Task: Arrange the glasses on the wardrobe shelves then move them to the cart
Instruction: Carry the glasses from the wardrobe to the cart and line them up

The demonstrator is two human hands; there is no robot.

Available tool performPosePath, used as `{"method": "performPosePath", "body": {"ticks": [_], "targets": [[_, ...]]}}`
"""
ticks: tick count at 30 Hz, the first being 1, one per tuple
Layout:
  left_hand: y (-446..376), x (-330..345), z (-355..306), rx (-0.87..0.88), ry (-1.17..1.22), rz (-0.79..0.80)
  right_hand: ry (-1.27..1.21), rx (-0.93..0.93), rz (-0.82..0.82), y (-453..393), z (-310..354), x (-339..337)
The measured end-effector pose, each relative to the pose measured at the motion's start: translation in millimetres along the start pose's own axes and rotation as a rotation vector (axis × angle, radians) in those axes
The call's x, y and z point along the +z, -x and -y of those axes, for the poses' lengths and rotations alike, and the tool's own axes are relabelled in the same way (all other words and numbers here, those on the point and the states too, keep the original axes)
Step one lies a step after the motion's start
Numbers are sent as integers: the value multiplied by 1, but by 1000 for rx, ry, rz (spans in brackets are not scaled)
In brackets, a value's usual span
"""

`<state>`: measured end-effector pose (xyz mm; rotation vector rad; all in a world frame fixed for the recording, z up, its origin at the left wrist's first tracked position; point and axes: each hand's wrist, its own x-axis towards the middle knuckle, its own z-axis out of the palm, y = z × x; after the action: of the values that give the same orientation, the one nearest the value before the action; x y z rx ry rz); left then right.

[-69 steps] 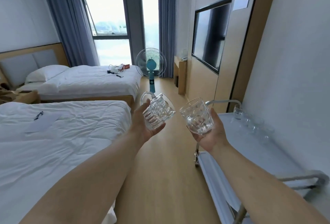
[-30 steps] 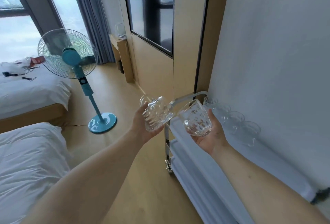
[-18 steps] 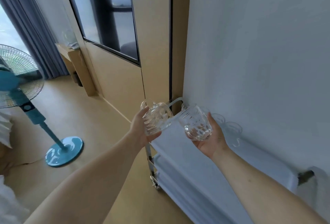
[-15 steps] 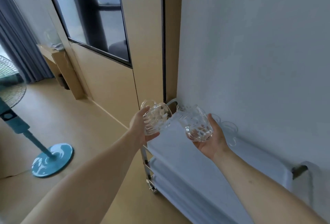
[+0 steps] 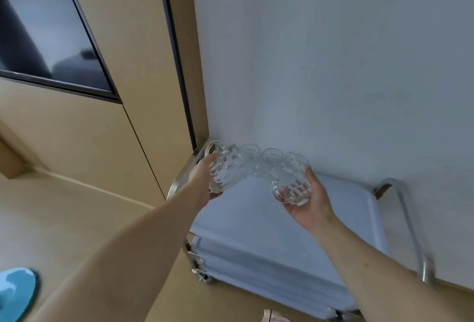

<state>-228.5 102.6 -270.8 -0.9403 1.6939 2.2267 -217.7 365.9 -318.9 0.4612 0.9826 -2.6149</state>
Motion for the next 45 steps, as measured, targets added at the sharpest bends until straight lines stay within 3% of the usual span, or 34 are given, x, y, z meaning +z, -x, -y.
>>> {"method": "performPosePath", "body": {"ticks": [8,16,23,28,34,39,45], "targets": [[-36,44,21,-89,-139,117,-35,-12,-75,2,6,-43],[-77,94,54,-130,-171,66,-56,25,-124,-19,21,-86],[-110,114,93,-214,-195,38,-22,98,-388,-34,25,-123],[-119,127,119,-302,-146,66,-88,160,-400,-43,26,-143],[-129,137,134,-266,-195,17,-143,196,-365,-52,29,-155],[-135,141,144,-302,-125,-8,-66,171,-306,-57,32,-165],[-139,144,149,-286,-133,-4,151,118,-432,-68,30,-178]]}}
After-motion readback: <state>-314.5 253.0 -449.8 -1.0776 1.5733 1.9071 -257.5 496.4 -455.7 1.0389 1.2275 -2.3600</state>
